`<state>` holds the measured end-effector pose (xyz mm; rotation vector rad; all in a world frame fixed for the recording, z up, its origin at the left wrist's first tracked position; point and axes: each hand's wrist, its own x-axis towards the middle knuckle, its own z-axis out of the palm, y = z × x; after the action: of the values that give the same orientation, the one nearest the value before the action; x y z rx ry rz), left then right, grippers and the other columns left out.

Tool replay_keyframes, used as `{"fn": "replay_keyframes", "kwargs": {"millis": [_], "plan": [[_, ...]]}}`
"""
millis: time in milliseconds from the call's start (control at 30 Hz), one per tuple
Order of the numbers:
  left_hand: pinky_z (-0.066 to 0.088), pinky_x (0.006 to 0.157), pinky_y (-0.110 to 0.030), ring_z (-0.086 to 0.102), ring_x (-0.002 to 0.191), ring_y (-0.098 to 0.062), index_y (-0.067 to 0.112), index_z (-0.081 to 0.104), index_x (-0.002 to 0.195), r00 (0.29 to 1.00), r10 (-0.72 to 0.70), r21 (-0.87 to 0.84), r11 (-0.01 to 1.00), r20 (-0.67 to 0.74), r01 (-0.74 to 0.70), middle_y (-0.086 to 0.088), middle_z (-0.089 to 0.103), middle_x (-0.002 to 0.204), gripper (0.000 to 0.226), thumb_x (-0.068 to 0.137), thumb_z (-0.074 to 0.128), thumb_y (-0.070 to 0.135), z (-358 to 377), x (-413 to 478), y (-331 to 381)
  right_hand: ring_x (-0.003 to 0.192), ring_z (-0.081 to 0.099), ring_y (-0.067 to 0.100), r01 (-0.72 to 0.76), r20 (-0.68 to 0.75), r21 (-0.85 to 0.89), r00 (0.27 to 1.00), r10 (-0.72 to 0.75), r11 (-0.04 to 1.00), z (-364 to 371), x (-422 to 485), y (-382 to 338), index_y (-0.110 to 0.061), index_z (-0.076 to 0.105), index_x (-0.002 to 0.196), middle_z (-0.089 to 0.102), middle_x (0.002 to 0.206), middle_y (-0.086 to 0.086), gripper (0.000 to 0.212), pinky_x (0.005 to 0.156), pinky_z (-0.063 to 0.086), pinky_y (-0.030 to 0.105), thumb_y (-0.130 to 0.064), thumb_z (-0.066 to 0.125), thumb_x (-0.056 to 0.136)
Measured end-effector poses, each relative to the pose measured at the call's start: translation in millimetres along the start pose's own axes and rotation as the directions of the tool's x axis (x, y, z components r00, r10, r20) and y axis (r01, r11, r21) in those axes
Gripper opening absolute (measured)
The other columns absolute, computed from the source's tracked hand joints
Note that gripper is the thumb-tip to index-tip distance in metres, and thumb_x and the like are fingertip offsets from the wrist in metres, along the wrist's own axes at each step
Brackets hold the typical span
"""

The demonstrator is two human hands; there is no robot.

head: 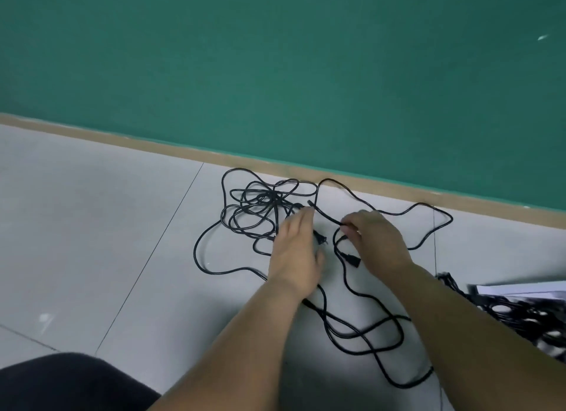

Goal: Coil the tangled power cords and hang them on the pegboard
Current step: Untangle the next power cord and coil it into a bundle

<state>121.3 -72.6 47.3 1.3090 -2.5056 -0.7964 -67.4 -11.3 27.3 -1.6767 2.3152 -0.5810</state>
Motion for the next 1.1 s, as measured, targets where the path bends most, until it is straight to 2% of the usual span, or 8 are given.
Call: {"fn": "replay_keyframes", "kwargs": {"millis": [133,267,433,633,700,867,967,1100], "plan": [[0.027,0.127,-0.038,0.031,0.148,-0.022,0.013,0.044,0.152,0.974,0.117,-0.003,0.993,-0.194,-0.120,-0.002,0.039,0.156,0.055,0.101,0.061,0.027,-32.0,9.6,41.7,0.103,0.058,0.023,0.066,-0.168,0.010,0.984,-0.063,0.998,-58.6,-5.5,-19.4,-0.025,0.070,0.113,0.070,0.108,-0.007,0.017,0.088,0.051,0.041,-0.031,0.055,0.108],[0.046,0.102,-0.039,0.047,0.117,-0.022,0.017,0.050,0.121,0.883,0.085,-0.157,0.972,-0.462,-0.175,0.002,0.045,0.122,0.033,0.099,0.065,0.036,-73.4,8.9,93.6,0.098,0.057,0.025,0.100,-0.336,-0.057,0.935,-0.113,0.993,-126.6,-21.2,-33.9,-0.025,0.070,0.113,0.069,0.104,-0.006,0.021,0.086,0.050,0.043,-0.033,0.051,0.109],[0.044,0.108,-0.039,0.053,0.124,-0.016,0.019,0.058,0.134,0.895,0.280,-0.214,0.906,-0.346,-0.366,0.005,0.058,0.130,0.032,0.108,0.053,0.037,-124.3,11.1,160.6,0.095,0.056,0.028,0.104,-0.518,-0.097,0.844,-0.140,0.990,-215.0,-38.7,-46.5,-0.023,0.070,0.109,0.068,0.100,-0.004,0.015,0.084,0.051,0.048,-0.030,0.057,0.107],[0.048,0.075,-0.023,0.064,0.081,-0.008,0.023,0.072,0.105,0.891,0.308,-0.414,0.801,-0.334,-0.432,0.011,0.071,0.086,0.013,0.106,0.061,0.030,-187.6,-1.8,223.8,0.098,0.058,0.026,0.085,-0.653,-0.161,0.738,-0.171,0.983,-300.0,-62.5,-58.8,-0.024,0.071,0.111,0.069,0.102,-0.005,0.019,0.087,0.045,0.043,-0.034,0.055,0.107],[0.050,0.074,-0.022,0.065,0.075,-0.009,0.018,0.074,0.103,0.893,0.294,-0.553,0.706,-0.340,-0.442,0.008,0.071,0.079,0.009,0.104,0.067,0.023,-208.3,-12.0,251.1,0.099,0.061,0.026,0.095,-0.728,-0.095,0.672,-0.135,0.991,-323.7,-70.2,-65.5,-0.021,0.071,0.112,0.070,0.104,-0.004,0.018,0.089,0.046,0.043,-0.031,0.056,0.108],[0.063,0.086,-0.045,0.066,0.076,-0.018,0.001,0.071,0.112,0.889,0.311,-0.793,0.416,-0.336,-0.445,-0.008,0.068,0.081,0.015,0.105,0.064,0.012,-240.3,-39.6,303.6,0.096,0.069,0.012,0.269,-0.866,0.249,0.491,0.089,0.931,-365.8,-94.6,-98.3,-0.020,0.071,0.114,0.072,0.101,-0.006,0.014,0.086,0.051,0.026,-0.024,0.059,0.108],[0.065,0.080,-0.048,0.063,0.073,-0.020,-0.003,0.068,0.109,0.926,0.252,-0.854,0.375,-0.280,-0.361,-0.011,0.063,0.080,0.016,0.106,0.063,0.012,-231.2,-42.8,302.3,0.096,0.069,0.013,0.197,-0.826,0.249,0.555,0.102,0.948,-359.9,-107.0,-102.0,-0.024,0.073,0.114,0.073,0.102,-0.013,0.014,0.086,0.053,0.030,-0.028,0.062,0.107],[0.067,0.072,-0.049,0.063,0.067,-0.015,0.001,0.071,0.100,0.984,0.076,-0.879,0.443,-0.162,-0.179,-0.012,0.059,0.084,0.014,0.103,0.069,0.015,-194.5,-40.8,271.8,0.116,0.062,0.025,-0.089,-0.632,0.040,0.769,0.094,0.995,-313.5,-119.9,-71.7,-0.028,0.072,0.128,0.073,0.120,-0.009,0.027,0.098,0.051,0.043,-0.034,0.065,0.102]]}}
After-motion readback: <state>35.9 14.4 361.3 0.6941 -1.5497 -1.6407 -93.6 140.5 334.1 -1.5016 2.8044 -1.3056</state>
